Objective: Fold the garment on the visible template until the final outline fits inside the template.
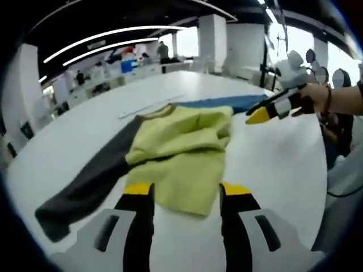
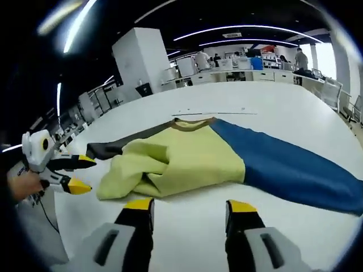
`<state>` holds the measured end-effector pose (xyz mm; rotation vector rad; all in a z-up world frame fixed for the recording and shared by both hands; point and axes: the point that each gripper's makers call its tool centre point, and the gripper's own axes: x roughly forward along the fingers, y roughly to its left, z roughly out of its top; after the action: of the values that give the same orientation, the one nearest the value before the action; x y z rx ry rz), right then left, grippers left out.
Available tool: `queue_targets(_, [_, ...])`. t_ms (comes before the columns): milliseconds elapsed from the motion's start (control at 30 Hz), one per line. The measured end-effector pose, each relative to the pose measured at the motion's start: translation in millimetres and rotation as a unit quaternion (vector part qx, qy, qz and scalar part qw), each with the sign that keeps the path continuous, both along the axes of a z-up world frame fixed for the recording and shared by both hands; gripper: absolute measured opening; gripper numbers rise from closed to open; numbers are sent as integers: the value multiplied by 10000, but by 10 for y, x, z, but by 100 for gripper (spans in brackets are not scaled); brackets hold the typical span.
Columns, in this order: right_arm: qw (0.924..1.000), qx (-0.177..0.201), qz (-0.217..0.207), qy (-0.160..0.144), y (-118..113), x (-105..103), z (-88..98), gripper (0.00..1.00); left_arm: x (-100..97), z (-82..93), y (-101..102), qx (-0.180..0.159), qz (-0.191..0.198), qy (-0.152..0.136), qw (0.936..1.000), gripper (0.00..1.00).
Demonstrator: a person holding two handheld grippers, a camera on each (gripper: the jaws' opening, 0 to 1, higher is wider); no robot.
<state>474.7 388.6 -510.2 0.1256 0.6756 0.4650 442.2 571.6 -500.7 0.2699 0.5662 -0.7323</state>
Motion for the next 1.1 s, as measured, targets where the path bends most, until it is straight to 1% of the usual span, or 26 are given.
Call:
queue_targets(33, [10000,32,-9,-6,29,19,-14,44,-20,-31,-43,-41,-37,80,10000,41])
queue_targets(133, [9999,78,-54,-103,152,61,-52,38,-14,-93,-134,-27,6,60,10000,40])
queue_targets(167, [9999,69,-42,-95,195,40,-56,37,-9,-109,-154,-23,14,53,10000,39])
queue_targets(333, [9996,240,-114,58,313,98,-172,35,23,-161,-254,16,90,28,10000,37])
queue_targets(367, [9993,320,-157,75,333,125,-192,35,26,-181,-274,28,93,33,9999,37])
queue_targets(400, [9992,339,-174,72,348,135,-202,33,33,-201,-274,54,115,21,9999,36])
queue_targets(433, [9990,364,-231,87,384,91,-189,33,43,-237,-275,129,147,11,9998,35])
queue_targets(467, [9987,413,-287,74,399,98,-189,32,53,-260,-261,223,174,-12,9996,35])
queue_targets(500, [9980,498,-368,133,402,148,-232,31,66,-292,-239,334,208,-35,9992,34])
queue_targets(533, [9975,555,-429,87,414,167,-216,29,79,-321,-203,470,249,-56,9986,34])
queue_targets(567, [9976,542,-416,76,446,143,-206,28,84,-338,-201,520,260,-64,9983,34])
queue_targets(667, [9972,551,-507,33,443,193,-240,20,119,-335,-200,425,331,-102,9985,32])
queue_targets(733, [9976,481,-499,-48,429,245,-276,14,131,-326,-182,444,387,-58,9982,28])
queue_targets(800, [9988,370,-300,-74,454,232,-303,4,142,-336,-168,487,379,-18,9981,12])
queue_targets(833, [9988,375,-308,-90,457,228,-291,1,144,-339,-154,562,336,-44,9978,7])
queue_targets(867, [9986,409,-307,-103,460,226,-272,0,137,-329,-161,549,303,-65,9980,3])
queue_targets(900, [9984,467,-299,-127,469,226,-242,0,130,-315,-164,525,286,-65,9982,2])
queue_targets(967, [9983,489,-262,-201,487,168,-137,0,125,-306,-155,549,231,-102,9982,0])
queue_targets(1000, [9981,536,-239,-211,483,173,-108,0,124,-306,-146,537,207,-84,9983,0])
queue_targets(1033, [9979,566,-227,-224,462,203,-101,0,115,-283,-146,493,215,-51,9985,0])
queue_targets(1100, [9977,585,-145,-294,464,158,4,0,100,-190,-166,296,216,-51,9993,0])
